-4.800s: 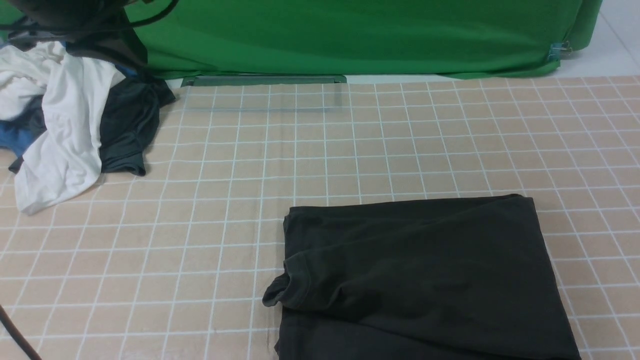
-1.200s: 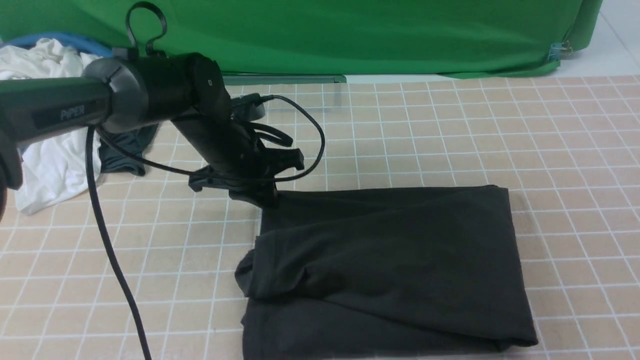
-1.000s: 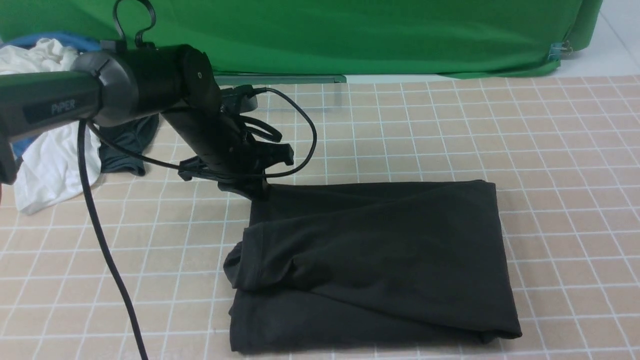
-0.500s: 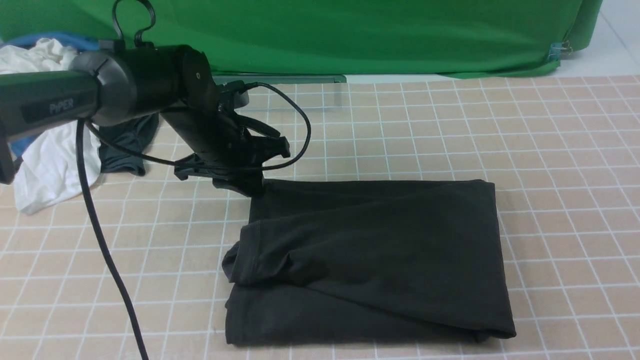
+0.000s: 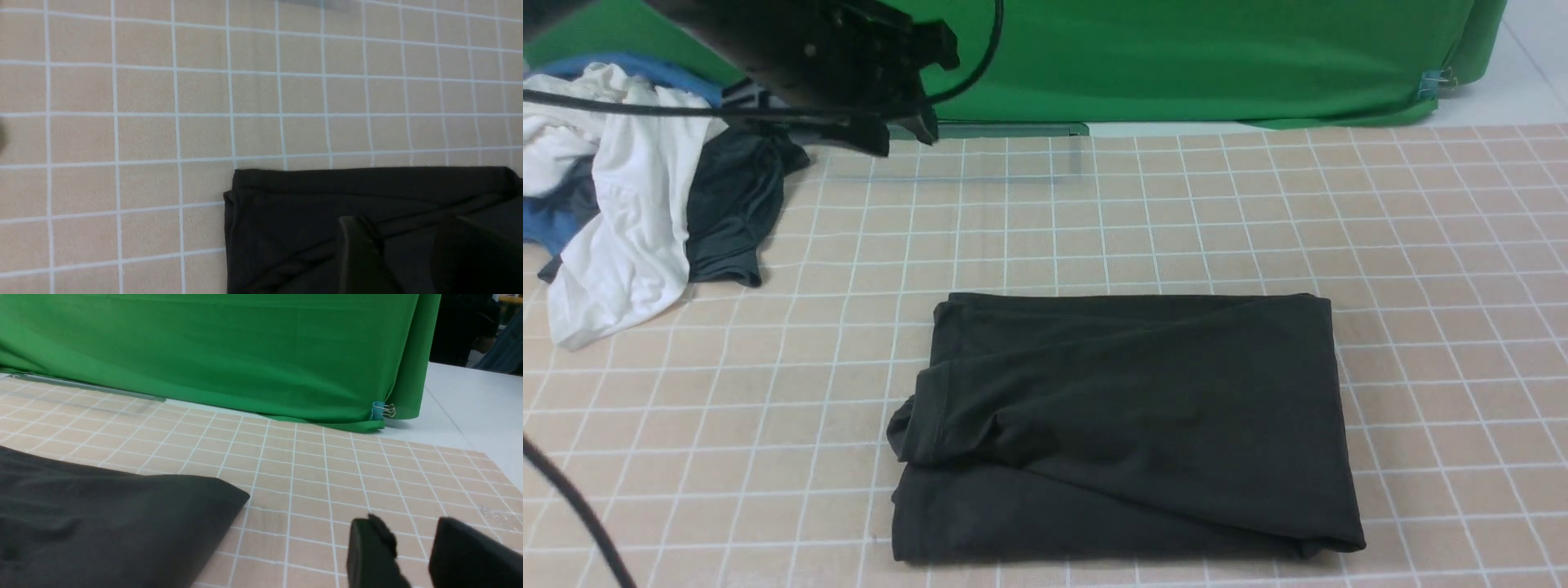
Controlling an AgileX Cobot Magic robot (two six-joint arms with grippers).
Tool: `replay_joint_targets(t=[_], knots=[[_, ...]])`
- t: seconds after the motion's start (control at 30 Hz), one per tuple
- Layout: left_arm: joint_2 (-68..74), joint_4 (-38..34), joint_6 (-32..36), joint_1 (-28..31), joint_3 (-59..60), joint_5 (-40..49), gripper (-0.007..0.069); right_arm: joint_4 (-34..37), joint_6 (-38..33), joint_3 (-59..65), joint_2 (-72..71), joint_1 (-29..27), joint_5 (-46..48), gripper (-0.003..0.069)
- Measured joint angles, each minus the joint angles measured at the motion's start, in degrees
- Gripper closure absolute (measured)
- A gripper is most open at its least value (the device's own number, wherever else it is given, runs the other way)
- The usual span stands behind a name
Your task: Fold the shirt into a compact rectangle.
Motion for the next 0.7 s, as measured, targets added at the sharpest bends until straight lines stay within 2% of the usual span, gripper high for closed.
replay_joint_targets(t=[0.1,0.2,0.3,0.37,0.53,0.7], knots=[[-5.0,-0.54,2.66,0.0,3.39,0.37,0.0559,0.0,0.0,0.0,0.0,0.0,0.0,0.0414],[-10.76,-2.17,4.22,0.0,10.5,-1.86,0.0608,0.0,0.0,0.0,0.0,0.0,0.0,0.0414],[-16.24,-3.88,4.98,0.0,18.67,-6.25,0.0613,0.0,0.0,0.0,0.0,0.0,0.0,0.0414],[-22.85,-7.86,6.83,0.0,28.83,-13.37,0.0613,0.0,0.0,0.0,0.0,0.0,0.0,0.0414],[-38.02,-20.82,18.36,0.0,51.73,-27.53,0.0611,0.0,0.0,0.0,0.0,0.0,0.0,0.0414],[-52.06,-24.73,19.61,0.0,62.22,-31.59,0.0611,0.0,0.0,0.0,0.0,0.0,0.0,0.0414]])
